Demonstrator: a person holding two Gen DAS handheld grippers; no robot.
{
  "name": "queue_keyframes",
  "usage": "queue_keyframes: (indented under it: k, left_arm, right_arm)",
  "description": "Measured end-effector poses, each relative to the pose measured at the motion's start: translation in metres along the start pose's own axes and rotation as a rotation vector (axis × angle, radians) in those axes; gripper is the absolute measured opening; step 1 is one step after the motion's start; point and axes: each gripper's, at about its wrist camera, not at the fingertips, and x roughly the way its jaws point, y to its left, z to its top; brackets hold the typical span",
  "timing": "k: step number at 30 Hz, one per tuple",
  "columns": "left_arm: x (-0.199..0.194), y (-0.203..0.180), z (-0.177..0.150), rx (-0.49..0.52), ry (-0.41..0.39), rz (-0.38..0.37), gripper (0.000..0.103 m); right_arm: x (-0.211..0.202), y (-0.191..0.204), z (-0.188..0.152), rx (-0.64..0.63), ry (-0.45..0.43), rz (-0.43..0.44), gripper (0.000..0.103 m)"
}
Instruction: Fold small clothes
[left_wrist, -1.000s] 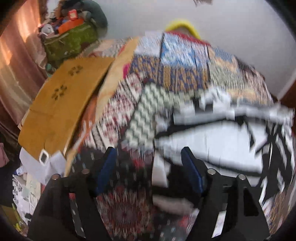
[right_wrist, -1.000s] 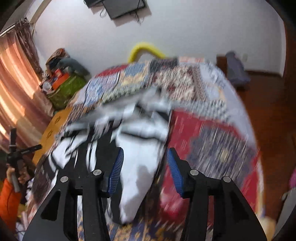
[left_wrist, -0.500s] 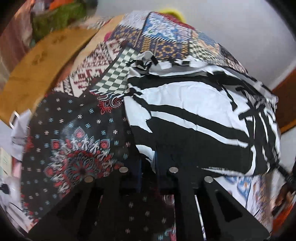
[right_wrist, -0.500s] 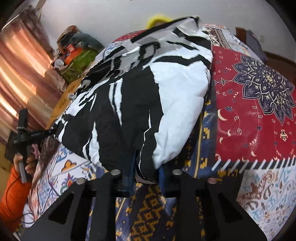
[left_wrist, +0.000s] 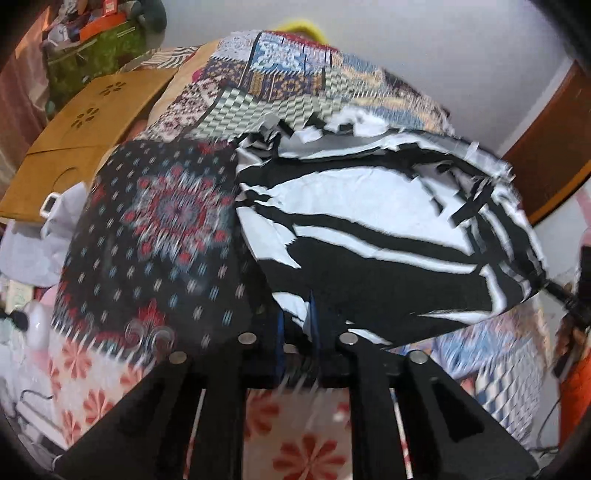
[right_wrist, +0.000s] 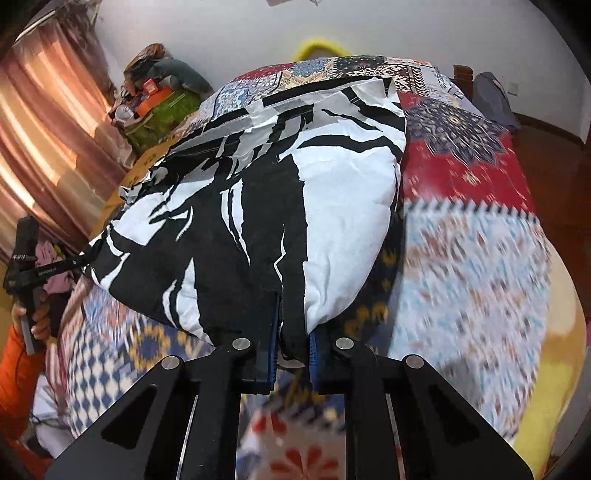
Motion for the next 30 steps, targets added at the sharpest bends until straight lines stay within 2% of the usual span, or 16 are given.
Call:
queue_keyframes:
  k: [2, 3, 5, 9, 11, 14, 15, 18, 24, 27, 30]
  left_arm:
    - [-0.002, 0.000, -0.010, 0.022, 0.006, 0.063, 0.029]
    - [-0.006, 0.001, -0.014, 0.039, 0.001, 0.125, 0.032]
    - [-0.011, 0.004, -0.015, 0.058, -0.005, 0.213, 0.032]
    - [-0.028, 0.009, -0.003, 0.064, -0.048, 0.233, 0.033]
    - [-0.034, 0.007, 0.007, 0.075, -0.072, 0.228, 0.038]
    - [-0.031, -0.008, 0.028, 0.101, -0.099, 0.185, 0.056]
    - [-0.026, -0.012, 0.036, 0.112, -0.095, 0.172, 0.061]
    - [-0.002, -0.030, 0.054, 0.143, -0.059, 0.138, 0.068]
    - [0.067, -0.060, 0.080, 0.145, 0.145, 0.020, 0.068]
    - [0.088, -0.068, 0.096, 0.148, 0.177, -0.006, 0.068]
    - [0.100, -0.066, 0.125, 0.141, 0.165, 0.015, 0.068]
  right_arm:
    - [-0.005, -0.001, -0.004, -0.008, 0.000, -0.033, 0.014]
    - [-0.010, -0.002, -0.004, -0.018, -0.010, -0.061, 0.018]
    - [-0.017, -0.001, -0.004, -0.029, -0.021, -0.093, 0.022]
    - [-0.031, 0.000, 0.007, -0.054, -0.055, -0.154, 0.032]
    - [-0.036, 0.002, 0.015, -0.058, -0.088, -0.156, 0.033]
    - [-0.037, 0.011, 0.027, -0.053, -0.132, -0.140, 0.040]
    - [-0.035, 0.013, 0.033, -0.060, -0.141, -0.134, 0.043]
    - [-0.017, 0.024, 0.045, -0.098, -0.131, -0.121, 0.043]
    - [0.038, 0.037, 0.069, -0.150, -0.049, -0.085, 0.043]
    - [0.071, 0.041, 0.087, -0.175, 0.037, -0.048, 0.043]
    - [0.100, 0.046, 0.108, -0.217, 0.093, -0.027, 0.043]
